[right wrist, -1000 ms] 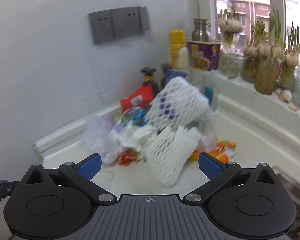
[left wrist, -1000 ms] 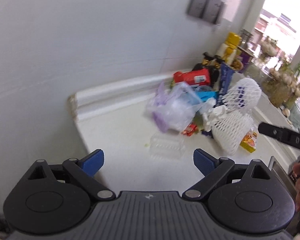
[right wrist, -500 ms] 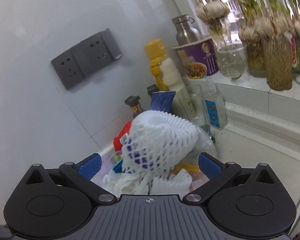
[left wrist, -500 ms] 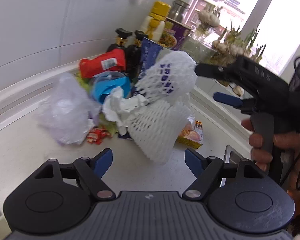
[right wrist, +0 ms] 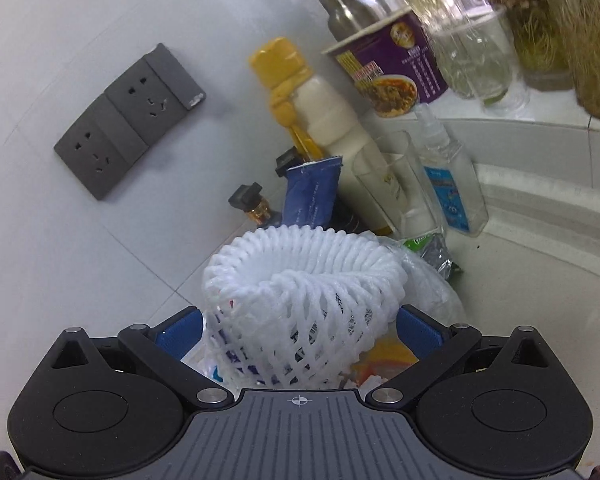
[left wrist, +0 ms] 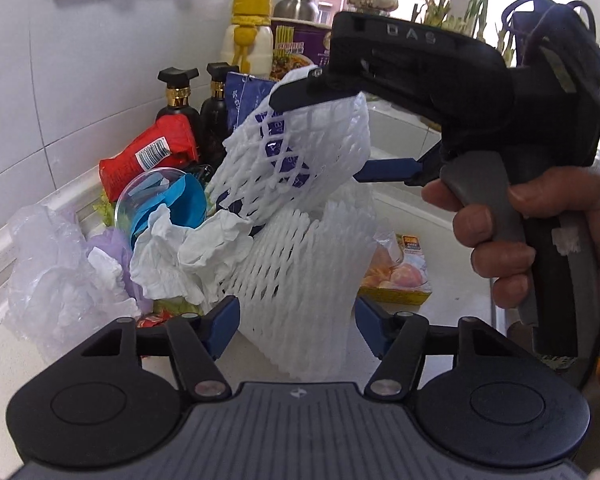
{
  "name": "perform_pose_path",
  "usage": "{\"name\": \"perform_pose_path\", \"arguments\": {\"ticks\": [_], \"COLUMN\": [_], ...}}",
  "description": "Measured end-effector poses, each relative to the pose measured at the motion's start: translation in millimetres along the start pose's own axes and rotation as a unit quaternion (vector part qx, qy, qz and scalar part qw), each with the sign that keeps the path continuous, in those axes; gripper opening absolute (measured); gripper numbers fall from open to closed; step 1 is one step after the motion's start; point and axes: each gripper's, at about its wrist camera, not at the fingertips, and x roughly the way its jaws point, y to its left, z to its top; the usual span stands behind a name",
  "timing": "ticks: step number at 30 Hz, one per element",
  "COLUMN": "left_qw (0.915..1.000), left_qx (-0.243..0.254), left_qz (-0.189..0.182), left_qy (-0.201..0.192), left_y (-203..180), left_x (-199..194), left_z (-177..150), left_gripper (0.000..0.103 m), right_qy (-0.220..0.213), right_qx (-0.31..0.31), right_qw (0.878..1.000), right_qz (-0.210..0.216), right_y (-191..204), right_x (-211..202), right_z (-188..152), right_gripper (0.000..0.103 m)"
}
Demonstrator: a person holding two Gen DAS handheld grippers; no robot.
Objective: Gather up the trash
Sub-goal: 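Reach both tools to the white foam nets and close both grippers on them, then carry the foam net in the left gripper to the wastebasket while the right carries another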
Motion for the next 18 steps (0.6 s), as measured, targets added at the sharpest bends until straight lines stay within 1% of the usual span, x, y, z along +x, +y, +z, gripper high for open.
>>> {"name": "perform_pose_path", "arguments": {"ticks": [2,3,5,7,8,10,14,17,18], "left_qw": [0.9999,0.9998,0.9998,0.9997,0.9997,0.9996,0.9989,0.9986,0.9986], "left_qx": [0.003,0.003,0.003,0.003,0.0,-0.01,-0.031,-0.039,-0.041], "left_qz": [0.011,0.012,0.015,0.017,0.017,0.011,-0.001,-0.007,-0.01], "left_qy": [0.011,0.013,0.014,0.017,0.018,0.024,0.033,0.034,0.032], "left_y": [-1,0,0,0,1,3,10,12,12], "left_x": [6,9,9,10,10,10,5,-2,-5], "left_z": [1,0,1,2,2,4,7,9,10], "left_gripper": [0.051,0.046,0.039,0.027,0.025,0.016,0.012,0.009,0.008], "right_qy": [-0.005,-0.007,-0.012,-0.015,-0.017,-0.017,-0.026,-0.037,-0.041], "right_qx": [0.017,0.022,0.035,0.046,0.053,0.062,0.071,0.08,0.083], "right_qw": [1.0,1.0,0.999,0.999,0.998,0.997,0.996,0.995,0.994], "right_qz": [0.006,0.008,0.013,0.022,0.027,0.036,0.045,0.052,0.055], "right_y": [-5,-6,-10,-13,-14,-15,-14,-11,-10], "right_x": [1,0,-2,-5,-7,-10,-18,-27,-29], "right_z": [1,1,1,0,0,-1,-1,-1,0], "right_gripper": [0.098,0.096,0.089,0.078,0.073,0.066,0.049,0.04,0.039]}}
